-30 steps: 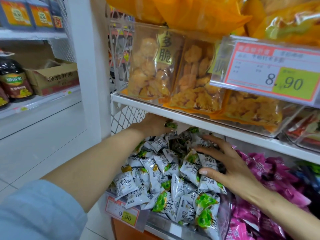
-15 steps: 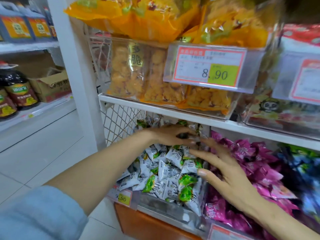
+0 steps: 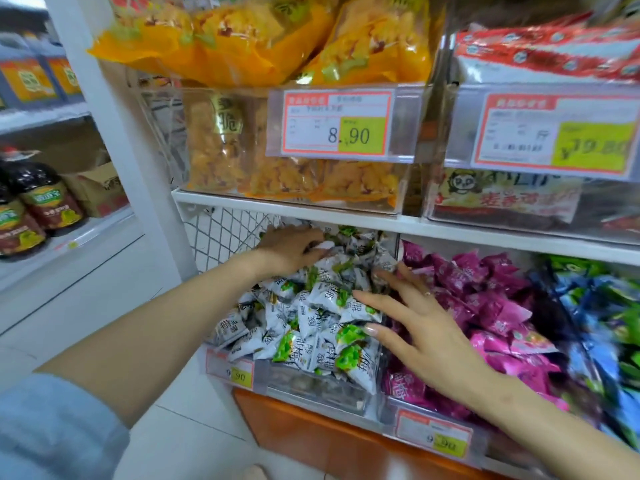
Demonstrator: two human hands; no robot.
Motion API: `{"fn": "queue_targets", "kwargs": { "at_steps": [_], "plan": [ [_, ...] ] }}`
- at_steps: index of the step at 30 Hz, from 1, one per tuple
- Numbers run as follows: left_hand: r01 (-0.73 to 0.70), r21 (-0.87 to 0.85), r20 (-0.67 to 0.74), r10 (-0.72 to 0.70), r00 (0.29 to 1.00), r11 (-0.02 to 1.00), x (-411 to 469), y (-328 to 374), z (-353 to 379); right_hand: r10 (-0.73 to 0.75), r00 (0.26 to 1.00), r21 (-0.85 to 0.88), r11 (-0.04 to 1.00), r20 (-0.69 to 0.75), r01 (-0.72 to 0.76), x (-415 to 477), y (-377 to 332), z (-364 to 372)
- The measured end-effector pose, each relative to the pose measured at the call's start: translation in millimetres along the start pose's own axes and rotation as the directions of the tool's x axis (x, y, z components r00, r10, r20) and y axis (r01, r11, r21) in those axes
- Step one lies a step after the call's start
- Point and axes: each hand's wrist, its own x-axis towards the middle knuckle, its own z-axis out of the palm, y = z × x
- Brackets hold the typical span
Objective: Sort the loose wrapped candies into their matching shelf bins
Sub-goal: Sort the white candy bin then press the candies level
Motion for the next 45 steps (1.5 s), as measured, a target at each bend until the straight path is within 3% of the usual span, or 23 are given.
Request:
{"fn": "queue_targets", "kwargs": {
  "at_steps": [2, 5, 8, 11, 13, 19, 23, 27, 36, 45],
  "plan": [
    [0.074, -0.021, -0.057, -0.075, 0.996, 0.997, 1.6, 0.0, -6.6, 0.007, 1.0, 0.005, 1.0, 0.002, -0.007, -3.5, -2.2, -1.4],
    [0.078, -0.223, -0.102, -0.103, 0.989, 0.972, 0.5, 9.4, -15.3, 0.007, 0.999, -0.003, 1.0, 0.034, -0.007, -5.4, -4.1, -2.7],
    [-0.066, -0.379, -0.002, 0.071, 0.997, 0.923, -5.3, 27.3, -16.1, 0.015, 0.999, -0.019, 1.0, 0.037, -0.014, -4.6, -4.3, -2.9],
    [-0.3, -0.286, 0.064, 0.331, 0.942, 0.91, -4.0, 45.1, -5.1, 0.014, 0.999, -0.019, 1.0, 0.048, -0.013, -4.2, -3.8, -2.8],
    [-0.339, -0.257, 0.092, 0.373, 0.923, 0.905, 1.1, 53.7, 3.2, 0.013, 0.999, -0.017, 1.0, 0.049, -0.012, -4.2, -2.5, -2.8],
    [-0.291, -0.081, 0.034, 0.294, 0.955, 0.953, 28.5, 52.3, 17.3, 0.011, 0.998, -0.03, 1.0, 0.055, -0.01, -3.1, -2.4, -0.8],
    [-0.198, -0.027, 0.083, 0.2, 0.976, 0.98, 41.0, 58.0, 15.3, 0.011, 0.998, -0.029, 1.0, 0.061, -0.009, -4.0, -3.6, -0.3],
    [-0.17, -0.059, 0.116, 0.176, 0.978, 0.984, 45.0, 55.3, 16.0, 0.014, 0.998, -0.017, 1.0, 0.062, -0.013, -4.8, -4.1, -0.3],
    [-0.147, -0.252, -0.121, 0.12, 0.985, 0.956, 29.0, 24.6, 31.3, 0.046, 0.993, 0.049, 0.997, 0.108, -0.051, -7.3, -5.4, -2.2],
    [-0.063, -0.263, -0.24, -0.002, 0.971, 0.963, 22.7, 4.0, 18.9, 0.053, 0.98, 0.05, 0.997, 0.189, -0.064, -7.9, -6.4, -7.5]
  ]
}}
